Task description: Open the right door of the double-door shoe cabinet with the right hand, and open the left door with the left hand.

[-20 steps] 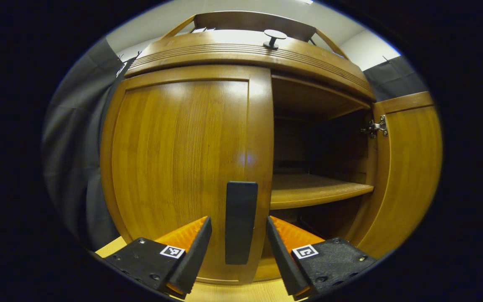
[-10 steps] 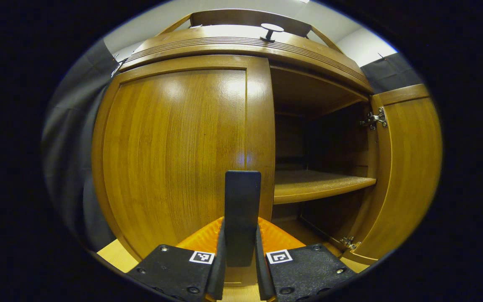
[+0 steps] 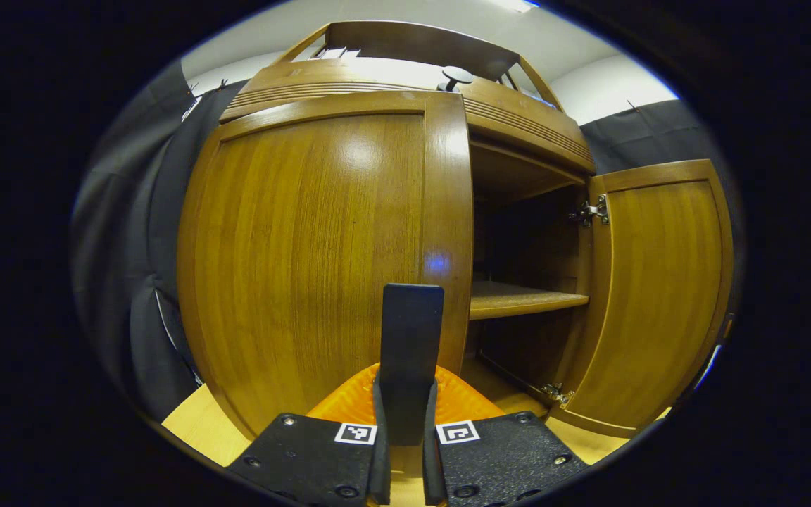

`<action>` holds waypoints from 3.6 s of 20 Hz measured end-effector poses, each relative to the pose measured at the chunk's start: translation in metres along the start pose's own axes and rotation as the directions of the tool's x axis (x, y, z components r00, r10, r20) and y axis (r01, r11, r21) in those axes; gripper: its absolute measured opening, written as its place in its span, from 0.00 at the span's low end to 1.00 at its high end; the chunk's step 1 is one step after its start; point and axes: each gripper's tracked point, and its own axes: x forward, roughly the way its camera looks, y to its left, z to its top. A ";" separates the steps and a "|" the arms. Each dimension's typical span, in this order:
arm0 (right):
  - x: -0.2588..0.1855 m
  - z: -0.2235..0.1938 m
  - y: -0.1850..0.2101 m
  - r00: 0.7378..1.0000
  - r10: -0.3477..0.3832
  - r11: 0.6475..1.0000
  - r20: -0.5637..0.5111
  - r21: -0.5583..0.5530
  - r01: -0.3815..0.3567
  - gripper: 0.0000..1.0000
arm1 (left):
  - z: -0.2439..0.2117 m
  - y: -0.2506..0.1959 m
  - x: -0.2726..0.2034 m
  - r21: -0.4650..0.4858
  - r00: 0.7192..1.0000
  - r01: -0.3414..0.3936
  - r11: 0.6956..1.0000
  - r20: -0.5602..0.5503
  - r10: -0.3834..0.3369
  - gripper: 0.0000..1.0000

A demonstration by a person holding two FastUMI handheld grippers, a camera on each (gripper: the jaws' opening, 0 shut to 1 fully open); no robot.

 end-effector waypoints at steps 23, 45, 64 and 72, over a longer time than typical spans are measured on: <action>-0.012 -0.009 0.035 1.000 0.016 1.000 -0.024 0.000 -0.016 0.98 | 0.007 0.046 -0.106 -0.024 1.000 0.017 1.000 0.013 -0.017 0.17; 0.005 -0.020 0.097 0.995 0.092 0.995 -0.042 -0.025 -0.093 0.98 | 0.017 0.148 -0.187 -0.009 0.987 -0.153 0.988 0.050 0.154 0.10; 0.016 -0.023 0.124 0.993 0.109 0.993 -0.050 -0.049 -0.111 1.00 | 0.011 0.219 -0.207 -0.080 0.976 -0.206 0.975 0.050 0.210 0.03; 0.020 -0.023 0.123 0.992 0.116 0.992 -0.049 -0.043 -0.119 0.89 | 0.007 0.212 -0.239 -0.121 0.945 -0.324 0.938 0.007 0.328 0.45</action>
